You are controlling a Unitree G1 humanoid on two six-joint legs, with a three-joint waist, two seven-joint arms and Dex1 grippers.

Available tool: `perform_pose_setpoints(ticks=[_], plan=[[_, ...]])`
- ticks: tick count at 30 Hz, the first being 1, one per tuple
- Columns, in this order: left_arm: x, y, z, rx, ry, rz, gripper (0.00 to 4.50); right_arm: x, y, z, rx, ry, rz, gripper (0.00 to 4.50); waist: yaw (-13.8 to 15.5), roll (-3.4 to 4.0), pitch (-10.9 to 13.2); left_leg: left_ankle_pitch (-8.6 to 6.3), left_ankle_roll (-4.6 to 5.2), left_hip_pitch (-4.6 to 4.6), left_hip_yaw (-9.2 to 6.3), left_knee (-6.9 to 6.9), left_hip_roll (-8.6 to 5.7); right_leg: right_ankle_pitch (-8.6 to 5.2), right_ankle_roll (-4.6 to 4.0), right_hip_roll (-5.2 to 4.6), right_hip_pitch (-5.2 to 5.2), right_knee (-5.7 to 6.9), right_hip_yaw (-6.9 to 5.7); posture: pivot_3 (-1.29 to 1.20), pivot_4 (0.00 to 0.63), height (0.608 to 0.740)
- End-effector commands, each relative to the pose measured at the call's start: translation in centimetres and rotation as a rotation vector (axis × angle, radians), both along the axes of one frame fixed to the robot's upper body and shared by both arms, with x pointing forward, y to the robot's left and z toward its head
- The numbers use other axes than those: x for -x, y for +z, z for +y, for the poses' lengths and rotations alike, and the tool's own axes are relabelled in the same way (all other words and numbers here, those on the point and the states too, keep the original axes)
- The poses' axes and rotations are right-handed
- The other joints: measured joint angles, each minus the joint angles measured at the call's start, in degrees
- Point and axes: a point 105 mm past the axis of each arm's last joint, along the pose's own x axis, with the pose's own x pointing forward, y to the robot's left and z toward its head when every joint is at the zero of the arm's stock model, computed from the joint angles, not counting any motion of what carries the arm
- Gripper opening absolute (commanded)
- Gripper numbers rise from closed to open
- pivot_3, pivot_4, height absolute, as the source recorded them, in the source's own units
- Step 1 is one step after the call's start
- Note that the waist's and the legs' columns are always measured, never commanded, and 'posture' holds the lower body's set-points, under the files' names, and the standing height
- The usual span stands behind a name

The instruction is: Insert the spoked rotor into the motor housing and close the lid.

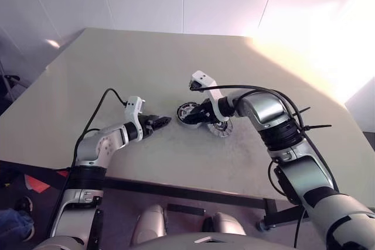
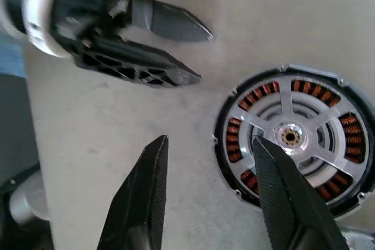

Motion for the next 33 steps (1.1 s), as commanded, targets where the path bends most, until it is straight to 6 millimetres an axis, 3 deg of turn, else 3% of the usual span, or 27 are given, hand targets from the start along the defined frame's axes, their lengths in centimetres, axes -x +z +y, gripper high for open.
perform_pose_setpoints(ticks=[1,4,8,11,15,20,24,28,33], plan=[[-0.4,1.3,-0.5,0.031,-0.015,-0.038,3.55,-0.2,3.9,-0.6,-0.121,-0.067,-0.04,2.3,0.0,0.0,0.0,0.0,-0.01,0.03,0.0,-0.01,0.0,0.0,0.0,0.0,0.01,0.0,0.0,0.0,0.0,0.74],[-0.3,1.3,-1.1,0.051,-0.035,-0.032,3.55,-1.1,4.5,-2.8,-0.197,-0.267,0.049,2.3,0.0,0.0,0.0,0.02,-0.04,0.06,0.0,-0.01,-0.01,0.0,0.0,0.0,0.04,0.0,0.01,0.0,0.0,0.74],[-0.1,1.0,-1.9,0.068,-0.075,-0.005,3.55,-1.1,2.4,-7.9,-0.315,-0.553,0.161,2.3,0.6,-0.05,0.0,0.06,-0.09,0.09,0.0,-0.03,-0.03,0.0,0.0,0.0,0.07,0.0,0.01,0.0,0.0,0.74],[0.0,0.7,-2.4,0.065,-0.099,0.011,3.55,-0.1,1.2,-9.9,-0.381,-0.651,0.161,2.3,1.2,-0.03,0.0,0.07,-0.12,0.2,0.02,-0.18,-0.07,-0.01,0.02,-0.01,0.14,-0.08,0.04,0.0,0.0,0.74],[-0.9,0.4,-3.4,0.049,-0.153,0.035,3.55,3.4,-0.9,-12.9,-0.481,-0.839,0.136,2.3,2.2,0.05,-0.1,0.27,-0.41,0.33,0.01,-0.59,-0.09,-0.02,0.05,0.0,0.05,-0.09,0.05,0.0,0.0,0.74],[-1.5,0.5,-5.2,0.042,-0.23,0.046,3.55,7.8,-3.6,-13.0,-0.491,-0.943,0.183,2.3,2.9,0.31,-0.2,0.33,-0.51,0.47,0.01,-0.81,-0.12,-0.26,0.46,0.0,0.08,-0.21,0.06,0.0,0.0,0.74],[-1.6,0.3,-6.1,0.02,-0.274,0.051,3.55,10.0,-5.1,-12.6,-0.491,-1.014,0.253,2.3,3.0,0.42,-0.3,0.34,-0.55,0.6,0.01,-0.9,-0.15,-0.28,0.51,-0.01,0.18,-0.32,0.06,0.0,0.0,0.74],[-1.6,0.3,-6.3,0.008,-0.3,0.051,3.55,10.5,-5.4,-11.7,-0.516,-1.045,0.305,2.3,2.9,0.56,-0.4,0.38,-0.63,0.75,0.0,-1.1,-0.18,-0.28,0.56,-0.01,0.34,-0.63,0.06,0.0,0.0,0.74],[-1.6,0.3,-6.0,-0.002,-0.301,0.049,3.55,9.4,-5.4,-11.2,-0.575,-1.099,0.41,2.3,2.9,0.57,-0.4,0.51,-0.83,0.88,0.01,-1.75,-0.49,-0.11,0.85,-0.21,0.41,-1.03,0.1,0.0,0.0,0.74]])
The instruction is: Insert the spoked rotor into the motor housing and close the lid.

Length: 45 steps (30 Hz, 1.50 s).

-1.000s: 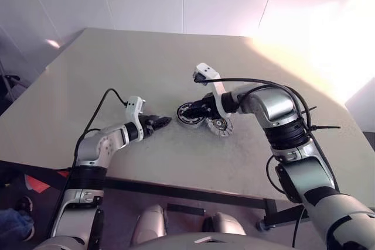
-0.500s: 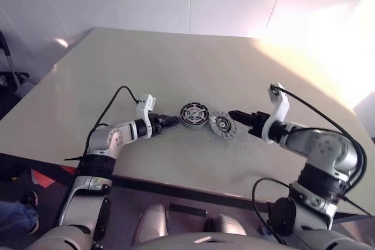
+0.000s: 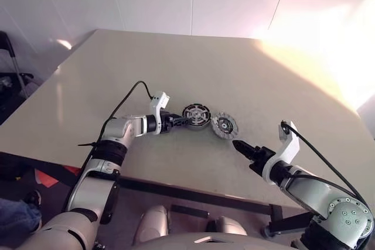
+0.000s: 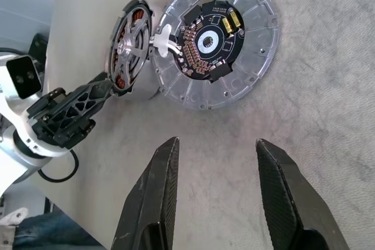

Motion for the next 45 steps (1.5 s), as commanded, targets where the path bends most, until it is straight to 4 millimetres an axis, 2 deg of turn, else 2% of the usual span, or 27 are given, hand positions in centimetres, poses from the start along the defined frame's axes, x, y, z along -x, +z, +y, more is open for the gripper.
perform_pose_setpoints(ticks=[1,7,12,22,28,35,40,45], plan=[[0.0,0.4,0.1,-0.014,-0.01,-0.017,3.55,-1.0,0.4,0.1,-0.097,-0.048,0.037,2.3,0.1,0.0,0.0,0.0,0.0,-0.02,0.0,-0.03,0.0,0.05,0.09,0.0,-0.02,-0.01,0.0,0.0,0.0,0.74],[-0.1,0.7,1.9,-0.035,0.032,-0.031,3.55,-1.3,-1.0,0.4,-0.146,-0.052,0.155,2.3,-0.4,-0.01,0.0,-0.01,0.01,-0.15,-0.01,-0.16,-0.01,0.07,0.29,0.01,-0.18,0.02,0.0,0.0,0.0,0.74],[-0.1,1.0,3.0,-0.048,0.056,-0.037,3.55,-2.1,-1.4,0.6,-0.168,-0.066,0.174,2.3,-1.5,-0.2,-0.1,-0.01,0.02,-0.15,-0.01,-0.17,-0.01,0.07,0.3,0.01,-0.18,0.02,0.0,0.0,0.0,0.74],[-0.1,1.2,3.3,-0.065,0.058,-0.046,3.55,-4.7,-1.2,2.3,-0.254,-0.092,0.126,2.3,-1.8,-0.59,-0.3,0.04,-0.05,-0.11,0.0,-0.14,0.0,-0.05,0.07,0.01,-0.17,0.03,0.0,0.0,0.0,0.74],[-0.4,1.5,3.5,-0.073,0.062,-0.054,3.55,-5.7,-1.7,1.8,-0.245,-0.141,0.118,2.3,-1.9,-0.63,-0.3,0.03,-0.02,-0.13,0.0,-0.14,0.0,-0.03,0.03,0.01,-0.19,0.05,0.0,0.0,0.0,0.74],[-0.3,1.4,3.4,-0.079,0.059,-0.056,3.55,-8.2,0.5,1.7,-0.25,-0.169,-0.047,2.3,-1.8,-0.65,-0.3,0.04,-0.03,-0.16,0.01,-0.11,0.0,-0.03,0.02,0.01,-0.19,0.04,0.0,0.0,0.0,0.74],[-0.4,2.0,3.2,-0.074,0.056,-0.07,3.55,-9.4,1.4,2.1,-0.246,-0.162,-0.101,2.3,-1.6,-0.65,-0.3,0.06,-0.03,-0.46,0.0,-0.11,0.0,0.19,-0.34,0.01,-0.46,0.11,-0.02,0.0,0.0,0.74],[-0.8,2.2,3.7,-0.08,0.073,-0.081,3.55,-10.2,1.9,2.6,-0.252,-0.131,-0.13,2.3,-1.7,-0.65,-0.3,-0.08,0.21,-0.61,0.0,-0.07,-0.01,0.33,-0.22,0.01,-0.54,0.07,-0.03,0.0,0.0,0.74]])
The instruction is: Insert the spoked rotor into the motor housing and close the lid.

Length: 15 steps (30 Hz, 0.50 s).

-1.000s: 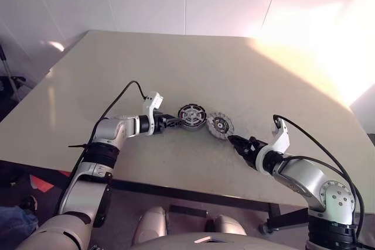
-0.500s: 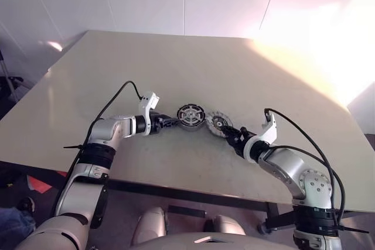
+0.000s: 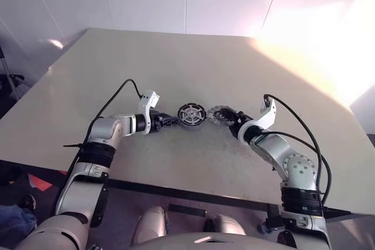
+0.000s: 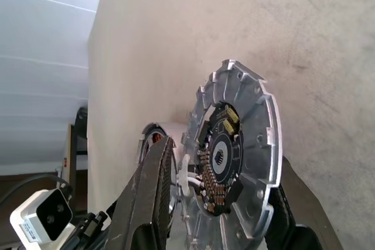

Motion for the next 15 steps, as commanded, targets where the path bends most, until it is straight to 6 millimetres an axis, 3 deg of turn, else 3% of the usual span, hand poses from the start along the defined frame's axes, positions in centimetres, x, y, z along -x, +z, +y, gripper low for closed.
perform_pose_setpoints(ticks=[1,9,14,15], plan=[[-0.8,1.7,0.7,-0.007,0.019,-0.063,3.55,-0.8,1.9,0.5,-0.017,0.025,-0.086,2.3,0.0,0.0,0.0,0.0,0.01,-0.01,0.0,0.01,0.0,0.0,0.0,0.0,-0.01,0.0,0.0,0.0,0.0,0.74],[-0.9,1.5,0.8,-0.01,0.03,-0.063,3.55,-0.9,4.7,2.7,-0.012,0.154,-0.226,2.3,0.0,0.0,0.0,0.0,0.01,-0.02,0.01,0.03,0.0,-0.03,-0.05,0.0,-0.01,0.01,0.0,0.0,0.0,0.74],[-1.0,1.7,0.9,-0.008,0.038,-0.072,3.55,-0.8,3.9,3.3,0.026,0.205,-0.209,2.3,0.0,0.0,0.0,0.0,0.01,-0.01,0.01,0.05,0.0,-0.06,-0.11,0.0,0.0,0.02,0.0,0.0,0.0,0.74],[-1.1,1.7,0.9,-0.008,0.041,-0.073,3.55,-0.8,3.7,3.4,0.04,0.214,-0.203,2.13,0.0,0.0,0.0,0.0,0.01,-0.01,0.01,0.05,0.0,-0.06,-0.11,0.0,0.01,0.02,0.0,0.0,0.0,0.74]])
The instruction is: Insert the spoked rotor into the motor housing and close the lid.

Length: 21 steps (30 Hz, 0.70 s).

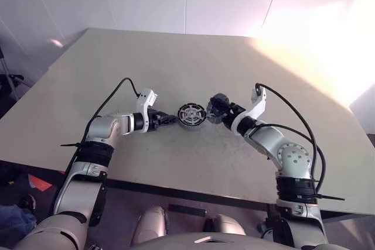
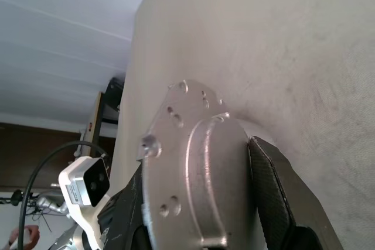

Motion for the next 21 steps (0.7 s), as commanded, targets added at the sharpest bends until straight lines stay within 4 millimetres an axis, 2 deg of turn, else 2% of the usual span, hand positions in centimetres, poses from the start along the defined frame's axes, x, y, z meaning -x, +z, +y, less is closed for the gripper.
perform_pose_setpoints(ticks=[1,2,5,7,13,19,21], plan=[[-0.7,1.5,0.4,0.01,0.016,-0.06,3.55,0.0,0.9,0.8,0.038,0.054,-0.048,1.92,0.0,0.0,0.0,0.0,0.0,0.0,0.0,0.01,0.0,0.0,0.0,0.0,0.0,0.0,0.0,0.0,0.0,0.74],[-0.7,1.5,0.5,0.01,0.018,-0.06,3.55,0.1,0.9,1.0,0.046,0.065,-0.051,1.74,0.0,0.0,0.0,0.0,0.0,0.0,0.0,0.01,0.0,0.0,0.0,0.0,0.0,0.0,0.0,0.0,0.0,0.74],[-0.7,1.5,0.6,0.01,0.022,-0.061,3.55,0.2,1.2,1.5,0.044,0.09,-0.07,0.66,-0.1,-0.01,0.0,0.0,0.0,-0.02,0.0,0.01,0.01,0.0,0.0,0.0,-0.03,0.01,0.0,0.0,0.0,0.74],[-0.8,1.5,0.5,0.01,0.024,-0.062,3.55,0.3,1.5,1.8,0.039,0.109,-0.085,0.26,-0.1,-0.01,0.0,0.0,0.0,0.0,0.0,0.01,0.01,0.0,-0.01,0.0,-0.04,0.02,0.0,0.0,0.0,0.74],[-0.8,1.5,0.7,0.012,0.035,-0.064,3.55,0.8,3.1,3.1,0.055,0.194,-0.177,0.27,-0.1,-0.01,0.0,0.0,0.0,0.0,0.0,0.03,0.01,-0.06,-0.11,0.0,-0.02,0.02,0.0,0.0,0.0,0.74],[-0.8,1.5,0.8,0.012,0.043,-0.067,3.55,0.5,2.7,2.9,0.06,0.193,-0.17,0.27,0.1,-0.01,0.0,0.0,0.0,-0.01,0.0,0.03,0.01,-0.06,-0.11,0.0,0.0,0.01,0.0,0.0,0.0,0.74],[-0.8,1.5,0.9,0.012,0.045,-0.067,3.55,0.1,1.8,2.7,0.098,0.175,-0.134,1.01,0.0,-0.01,0.0,0.0,0.0,0.0,0.0,0.04,0.01,-0.06,-0.12,0.0,0.0,0.02,0.0,0.0,0.0,0.74]])
